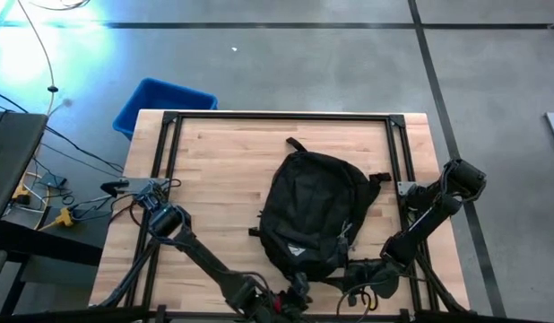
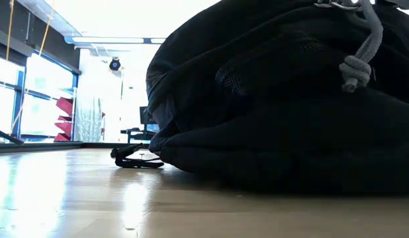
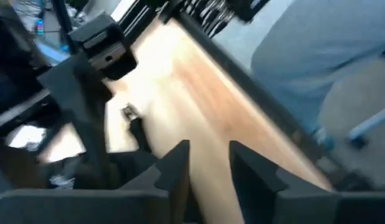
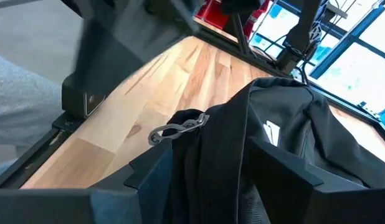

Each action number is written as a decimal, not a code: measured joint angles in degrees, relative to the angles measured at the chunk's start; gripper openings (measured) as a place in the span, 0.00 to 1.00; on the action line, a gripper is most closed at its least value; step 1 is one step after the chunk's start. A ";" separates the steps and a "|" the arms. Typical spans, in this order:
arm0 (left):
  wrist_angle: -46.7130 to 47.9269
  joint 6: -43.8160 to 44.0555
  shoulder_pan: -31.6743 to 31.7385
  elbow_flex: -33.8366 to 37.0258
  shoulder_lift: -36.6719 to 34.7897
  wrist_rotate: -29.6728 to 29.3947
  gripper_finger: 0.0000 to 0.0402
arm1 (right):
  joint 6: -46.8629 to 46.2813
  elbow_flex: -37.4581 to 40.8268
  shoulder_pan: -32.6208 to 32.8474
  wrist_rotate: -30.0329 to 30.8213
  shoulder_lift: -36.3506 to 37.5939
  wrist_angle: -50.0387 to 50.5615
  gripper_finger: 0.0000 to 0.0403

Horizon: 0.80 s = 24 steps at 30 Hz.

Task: Unpack backpack
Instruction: Close the black backpack

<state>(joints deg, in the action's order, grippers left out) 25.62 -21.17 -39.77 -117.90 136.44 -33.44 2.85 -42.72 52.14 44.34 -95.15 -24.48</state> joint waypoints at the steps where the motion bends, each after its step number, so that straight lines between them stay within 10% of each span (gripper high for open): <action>1: 1.77 -0.57 -0.03 -0.42 0.01 -1.17 0.30 | 0.00 0.00 0.00 -0.01 0.00 0.03 0.48; 9: 12.86 -2.07 1.14 -5.23 -0.07 0.76 0.44 | -2.00 0.02 0.00 -0.23 0.02 1.95 0.48; 24: 16.88 -10.48 5.75 -5.12 3.07 5.48 0.38 | -3.06 0.02 -0.02 -0.89 0.02 3.10 0.48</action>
<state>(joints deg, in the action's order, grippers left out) 42.51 -31.66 -34.02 -123.02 139.51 -27.97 -0.21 -42.70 52.12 43.46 -95.13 -21.39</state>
